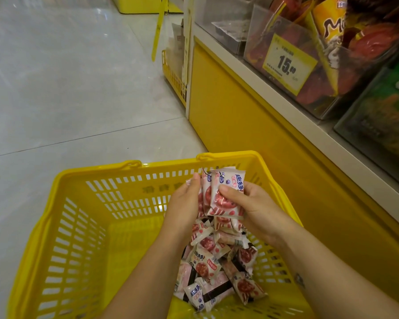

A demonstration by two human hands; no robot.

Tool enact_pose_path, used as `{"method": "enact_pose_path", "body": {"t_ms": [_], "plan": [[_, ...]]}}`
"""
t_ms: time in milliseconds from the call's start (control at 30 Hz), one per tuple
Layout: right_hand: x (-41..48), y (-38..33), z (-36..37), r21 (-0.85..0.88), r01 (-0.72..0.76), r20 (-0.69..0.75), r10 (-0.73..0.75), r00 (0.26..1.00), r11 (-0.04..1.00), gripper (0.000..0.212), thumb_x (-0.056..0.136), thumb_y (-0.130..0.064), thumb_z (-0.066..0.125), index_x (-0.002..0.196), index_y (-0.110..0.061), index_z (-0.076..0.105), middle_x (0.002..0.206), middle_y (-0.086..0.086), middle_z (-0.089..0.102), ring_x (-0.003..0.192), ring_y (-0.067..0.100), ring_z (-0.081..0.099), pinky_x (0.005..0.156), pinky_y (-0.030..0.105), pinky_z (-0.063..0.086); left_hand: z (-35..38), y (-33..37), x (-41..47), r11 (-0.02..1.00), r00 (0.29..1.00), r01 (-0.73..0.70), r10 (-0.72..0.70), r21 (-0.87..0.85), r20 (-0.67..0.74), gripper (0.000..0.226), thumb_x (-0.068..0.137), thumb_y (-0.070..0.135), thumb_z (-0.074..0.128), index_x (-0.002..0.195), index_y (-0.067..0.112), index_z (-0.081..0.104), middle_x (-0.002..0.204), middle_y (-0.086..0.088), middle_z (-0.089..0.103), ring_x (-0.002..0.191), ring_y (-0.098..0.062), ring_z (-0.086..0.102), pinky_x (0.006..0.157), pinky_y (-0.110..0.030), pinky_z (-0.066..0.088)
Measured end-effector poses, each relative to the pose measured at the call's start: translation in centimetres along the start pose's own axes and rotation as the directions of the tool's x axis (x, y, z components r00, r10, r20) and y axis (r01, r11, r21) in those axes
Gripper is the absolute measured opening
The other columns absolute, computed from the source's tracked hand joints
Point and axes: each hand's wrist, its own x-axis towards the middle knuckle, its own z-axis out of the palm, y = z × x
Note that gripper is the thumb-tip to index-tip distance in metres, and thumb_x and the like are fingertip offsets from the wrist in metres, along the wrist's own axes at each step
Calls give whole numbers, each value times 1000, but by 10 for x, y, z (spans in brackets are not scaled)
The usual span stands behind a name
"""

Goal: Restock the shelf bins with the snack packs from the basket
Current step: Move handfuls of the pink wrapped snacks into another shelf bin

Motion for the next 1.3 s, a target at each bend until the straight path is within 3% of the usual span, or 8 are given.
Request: {"method": "enact_pose_path", "body": {"t_ms": [200, 267, 333, 533, 767, 1000, 1167, 1300], "plan": [[-5, -11, 11, 6, 51, 2, -52, 999, 999, 51, 84, -32, 63, 130, -14, 51, 114, 10, 70, 104, 25, 68, 87, 37, 56, 10, 21, -7, 1000, 997, 16, -14, -24, 80, 56, 94, 64, 28, 80, 41, 77, 88, 6, 76, 81, -7, 72, 75, -34, 52], [-10, -24, 15, -76, 117, -35, -120, 992, 990, 54, 86, -39, 58, 133, -16, 48, 114, 6, 70, 104, 22, 68, 92, 39, 54, 14, 34, -17, 997, 986, -59, 50, 48, 162, 56, 83, 80, 29, 109, 49, 67, 112, 11, 71, 101, -5, 67, 84, -31, 51], [-20, -41, 21, -264, 202, -46, -221, 974, 943, 53, 90, -43, 53, 138, -23, 41, 117, -6, 69, 106, 10, 66, 94, 35, 52, 20, 46, -27, 984, 976, -143, 123, 106, 178, 87, 71, 87, 39, 147, 45, 26, 145, 8, 48, 126, -13, 52, 105, -44, 42], [-73, -108, 37, -381, 361, -45, -408, 912, 851, 77, 90, -52, 43, 149, -40, -5, 132, -29, 50, 116, -5, 55, 107, 31, 41, 45, 93, -69, 929, 925, -357, 366, -96, 100, 57, 99, 48, 38, 151, 34, 21, 143, 1, 50, 120, -14, 58, 106, -43, 42], [-191, -173, 62, -695, 516, 13, -710, 705, 500, 63, 90, -34, 63, 146, -32, 33, 133, -14, 55, 118, -1, 54, 106, 32, 42, 87, 164, -150, 840, 882, -290, 420, -458, 212, 35, 103, 24, 33, 106, 11, 65, 90, -7, 75, 78, -15, 72, 61, -27, 57], [-308, -246, 51, -721, 563, 33, -792, 610, 404, 39, 92, -15, 60, 127, -32, 50, 111, -9, 67, 102, 10, 65, 90, 26, 52, 151, 230, -235, 824, 712, -396, 554, -404, 432, 43, 103, 33, 30, 129, 9, 55, 116, -15, 68, 102, -24, 68, 84, -38, 56], [-394, -305, 24, -884, 392, -25, -864, 503, 254, 37, 89, -20, 64, 119, -36, 50, 105, -13, 68, 96, 6, 66, 90, 28, 52, 198, 268, -281, 595, 489, -803, 701, -47, 519, 48, 100, 52, 27, 144, 32, 33, 134, 18, 44, 122, 2, 40, 104, -27, 29], [-447, -344, -11, -983, -136, -162, -918, 362, 120, 54, 83, -40, 63, 133, -35, 45, 111, 5, 65, 95, 28, 63, 86, 43, 52, 230, 281, -300, 263, 325, -946, 745, 191, 583, 46, 99, 43, 41, 143, 31, 36, 139, 12, 45, 126, -6, 40, 104, -31, 34]]}}
